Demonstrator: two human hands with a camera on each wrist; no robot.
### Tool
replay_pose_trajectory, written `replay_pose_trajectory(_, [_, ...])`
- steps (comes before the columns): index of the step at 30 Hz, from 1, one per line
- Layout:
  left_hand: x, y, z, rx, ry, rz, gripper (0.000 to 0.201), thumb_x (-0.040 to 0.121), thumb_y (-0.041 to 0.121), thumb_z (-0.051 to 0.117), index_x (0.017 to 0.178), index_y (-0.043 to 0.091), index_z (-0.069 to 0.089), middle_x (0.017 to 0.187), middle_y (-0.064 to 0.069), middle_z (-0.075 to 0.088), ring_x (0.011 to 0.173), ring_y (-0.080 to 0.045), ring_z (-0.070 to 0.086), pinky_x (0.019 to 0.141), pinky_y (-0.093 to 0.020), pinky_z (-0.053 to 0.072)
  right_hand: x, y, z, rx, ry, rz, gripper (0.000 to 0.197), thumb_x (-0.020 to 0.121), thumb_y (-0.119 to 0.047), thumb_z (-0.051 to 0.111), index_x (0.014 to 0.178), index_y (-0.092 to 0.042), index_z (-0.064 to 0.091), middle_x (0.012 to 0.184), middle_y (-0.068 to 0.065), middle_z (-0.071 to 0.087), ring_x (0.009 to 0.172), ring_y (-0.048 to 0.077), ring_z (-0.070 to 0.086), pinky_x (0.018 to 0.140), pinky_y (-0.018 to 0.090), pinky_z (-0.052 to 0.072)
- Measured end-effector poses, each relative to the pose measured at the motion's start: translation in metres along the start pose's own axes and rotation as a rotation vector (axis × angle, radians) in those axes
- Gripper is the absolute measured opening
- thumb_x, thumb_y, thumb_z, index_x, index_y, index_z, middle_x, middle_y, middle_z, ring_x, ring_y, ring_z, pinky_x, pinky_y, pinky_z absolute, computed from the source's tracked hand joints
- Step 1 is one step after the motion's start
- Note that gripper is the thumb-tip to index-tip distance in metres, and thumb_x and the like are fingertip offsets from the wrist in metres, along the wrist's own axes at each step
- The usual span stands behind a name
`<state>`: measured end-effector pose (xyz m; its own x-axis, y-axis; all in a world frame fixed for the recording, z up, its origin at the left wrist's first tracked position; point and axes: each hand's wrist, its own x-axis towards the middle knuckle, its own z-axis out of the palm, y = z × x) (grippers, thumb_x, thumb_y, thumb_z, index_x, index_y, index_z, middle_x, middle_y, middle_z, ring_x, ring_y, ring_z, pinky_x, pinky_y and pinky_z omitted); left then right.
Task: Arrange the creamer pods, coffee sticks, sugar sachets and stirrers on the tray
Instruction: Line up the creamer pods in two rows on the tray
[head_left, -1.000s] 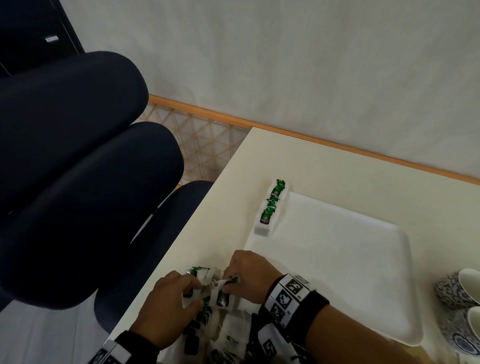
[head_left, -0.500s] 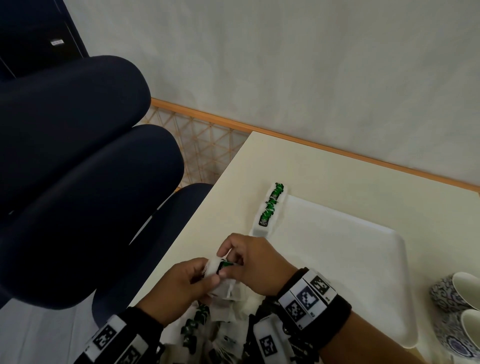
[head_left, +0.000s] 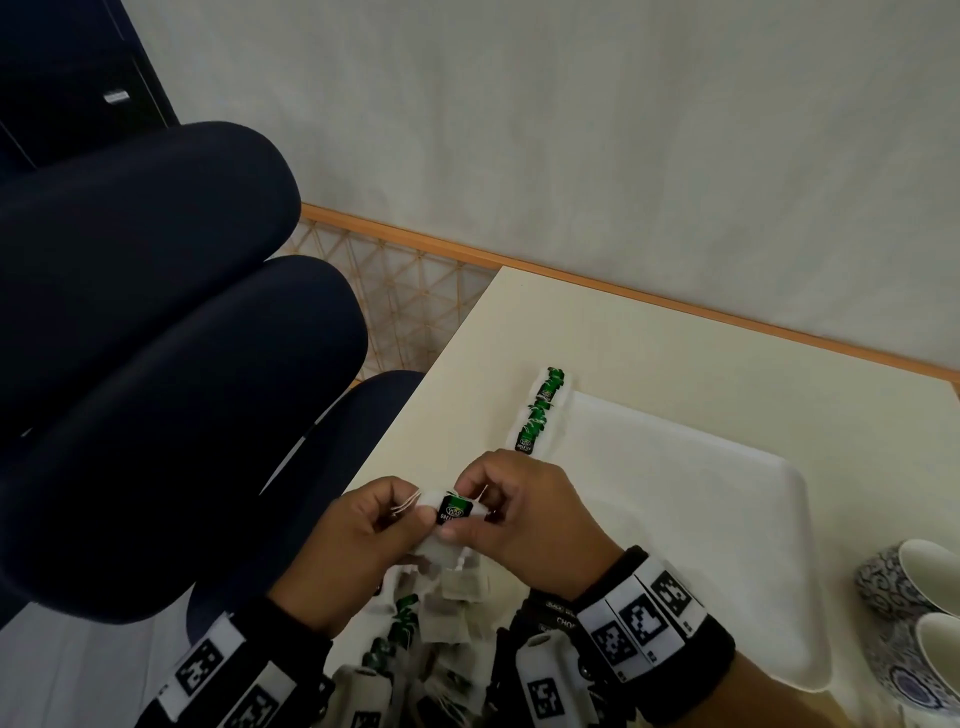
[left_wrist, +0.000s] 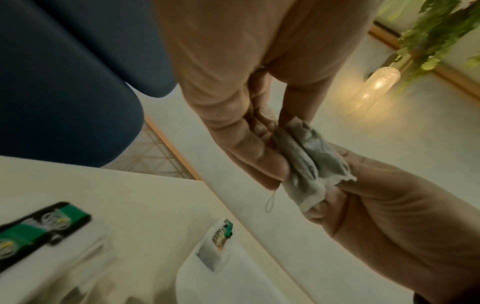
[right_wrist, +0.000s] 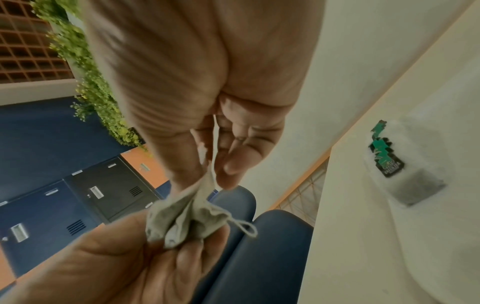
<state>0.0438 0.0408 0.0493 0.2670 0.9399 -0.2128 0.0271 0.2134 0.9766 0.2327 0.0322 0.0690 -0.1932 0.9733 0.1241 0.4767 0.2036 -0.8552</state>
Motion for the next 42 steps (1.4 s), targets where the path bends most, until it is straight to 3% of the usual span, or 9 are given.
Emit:
replay_pose_trajectory(4, [-0.004,0.012,0.008,0.002,-0.007,0.062,0.030,0.084,0.017,0.067,0.088,-0.010,0.056,0.076,-0.022,0.061,0.073,-0.027,0.060,0.072,-0.041,0.059,-0.005,-0.004,-0.005,0.005,0.119,-0.095,0.042,0.070,-0.020,0.083,0.091,-0.040,0.053,0.094,-0.017,0.053,0.068,0.006,0.052,0.059,0.012,0.042])
replay_pose_trajectory(9, [-0.007,0.025,0.016,-0.047,-0.068,0.059,0.030,0.084,0.021,0.069,0.085,-0.002,0.050,0.077,-0.010,0.067,0.073,-0.024,0.066,0.066,-0.034,0.057,-0.010,-0.008,-0.013,-0.087,0.172,-0.215,0.024,0.072,-0.028,0.080,0.089,-0.030,0.063,0.092,-0.013,0.057,0.065,0.004,0.054,0.060,0.017,0.046])
replay_pose_trajectory(14, [-0.010,0.029,0.016,-0.103,-0.104,0.040,0.040,0.074,0.029,0.070,0.087,0.000,0.047,0.079,-0.014,0.062,0.074,-0.028,0.063,0.070,-0.042,0.057,-0.015,-0.012,-0.017,-0.209,0.254,-0.297,0.017,0.076,-0.030,0.077,0.090,-0.022,0.071,0.093,-0.011,0.059,0.076,0.000,0.056,0.067,0.009,0.043])
replay_pose_trajectory(20, [-0.017,0.039,0.017,-0.271,-0.137,0.000,0.067,0.062,0.045,0.083,0.099,-0.004,0.054,0.092,-0.020,0.067,0.082,-0.026,0.068,0.067,-0.033,0.057,-0.017,-0.017,-0.017,-0.450,0.428,-0.559,0.009,0.084,-0.027,0.071,0.087,-0.021,0.076,0.087,-0.003,0.063,0.068,0.016,0.055,0.061,0.028,0.046])
replay_pose_trajectory(25, [-0.019,0.041,0.014,-0.324,-0.102,-0.018,0.043,0.080,0.023,0.062,0.105,-0.011,0.055,0.100,-0.021,0.067,0.086,-0.028,0.068,0.067,-0.034,0.058,-0.020,-0.021,-0.020,-0.411,0.445,-0.635,0.007,0.084,-0.020,0.072,0.088,-0.020,0.077,0.086,-0.004,0.067,0.074,0.014,0.059,0.065,0.030,0.048])
replay_pose_trajectory(29, [-0.020,0.037,0.016,-0.169,0.022,0.037,0.012,0.089,0.002,0.058,0.098,-0.006,0.061,0.085,-0.020,0.066,0.071,-0.024,0.061,0.057,-0.025,0.054,-0.027,-0.032,-0.025,-0.205,0.265,-0.533,0.012,0.079,-0.012,0.073,0.086,-0.021,0.075,0.092,-0.011,0.069,0.084,0.000,0.061,0.075,0.021,0.049])
replay_pose_trajectory(32, [-0.022,0.038,0.016,-0.123,0.064,0.111,0.015,0.083,0.005,0.059,0.095,-0.001,0.065,0.083,-0.017,0.072,0.069,-0.023,0.067,0.060,-0.028,0.056,-0.031,-0.042,-0.034,0.028,0.047,-0.332,0.019,0.078,-0.010,0.077,0.090,-0.022,0.069,0.082,-0.010,0.067,0.070,-0.003,0.057,0.066,0.008,0.041])
replay_pose_trajectory(36, [-0.025,0.040,0.017,-0.075,0.093,0.180,0.023,0.072,0.012,0.069,0.093,0.003,0.067,0.083,-0.019,0.073,0.071,-0.027,0.068,0.067,-0.034,0.058,-0.028,-0.047,-0.039,0.207,-0.150,-0.097,0.042,0.077,-0.006,0.077,0.105,-0.030,0.056,0.073,-0.007,0.057,0.060,0.009,0.048,0.059,0.023,0.043])
replay_pose_trajectory(42, [-0.027,0.041,0.023,-0.096,0.122,0.252,0.028,0.070,0.011,0.070,0.095,0.001,0.066,0.083,-0.017,0.073,0.073,-0.023,0.069,0.064,-0.030,0.057,-0.021,-0.047,-0.037,0.223,-0.126,0.034,0.028,0.080,-0.010,0.075,0.099,-0.025,0.061,0.072,-0.003,0.058,0.059,0.013,0.056,0.060,0.023,0.046])
